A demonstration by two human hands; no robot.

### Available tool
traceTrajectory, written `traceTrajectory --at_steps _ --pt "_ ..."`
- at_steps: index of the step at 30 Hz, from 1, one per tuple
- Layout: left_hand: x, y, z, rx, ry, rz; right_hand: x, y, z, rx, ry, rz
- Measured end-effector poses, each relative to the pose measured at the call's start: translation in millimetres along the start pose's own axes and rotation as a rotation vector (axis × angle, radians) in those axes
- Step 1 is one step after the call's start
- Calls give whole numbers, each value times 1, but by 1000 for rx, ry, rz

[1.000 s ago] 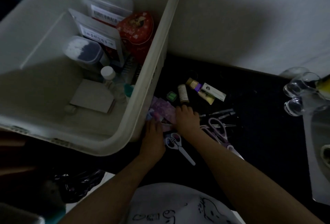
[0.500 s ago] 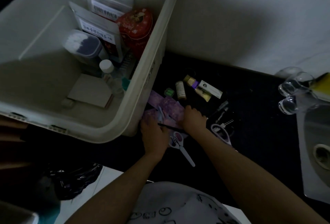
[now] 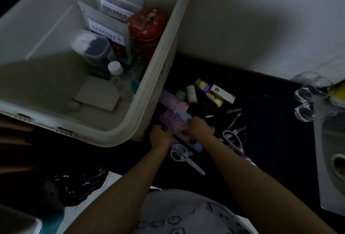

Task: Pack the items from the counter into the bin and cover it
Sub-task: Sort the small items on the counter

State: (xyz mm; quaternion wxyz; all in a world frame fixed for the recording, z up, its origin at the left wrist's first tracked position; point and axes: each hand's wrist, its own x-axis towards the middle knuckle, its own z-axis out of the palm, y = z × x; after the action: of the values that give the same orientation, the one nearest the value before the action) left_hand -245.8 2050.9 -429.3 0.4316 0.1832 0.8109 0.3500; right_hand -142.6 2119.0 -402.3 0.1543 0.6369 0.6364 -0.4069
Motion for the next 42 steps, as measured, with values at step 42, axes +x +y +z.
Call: traceTrajectory --at_steps 42 --pt "10 16 0 467 -119 157 -5 30 -21 575 88 -99"
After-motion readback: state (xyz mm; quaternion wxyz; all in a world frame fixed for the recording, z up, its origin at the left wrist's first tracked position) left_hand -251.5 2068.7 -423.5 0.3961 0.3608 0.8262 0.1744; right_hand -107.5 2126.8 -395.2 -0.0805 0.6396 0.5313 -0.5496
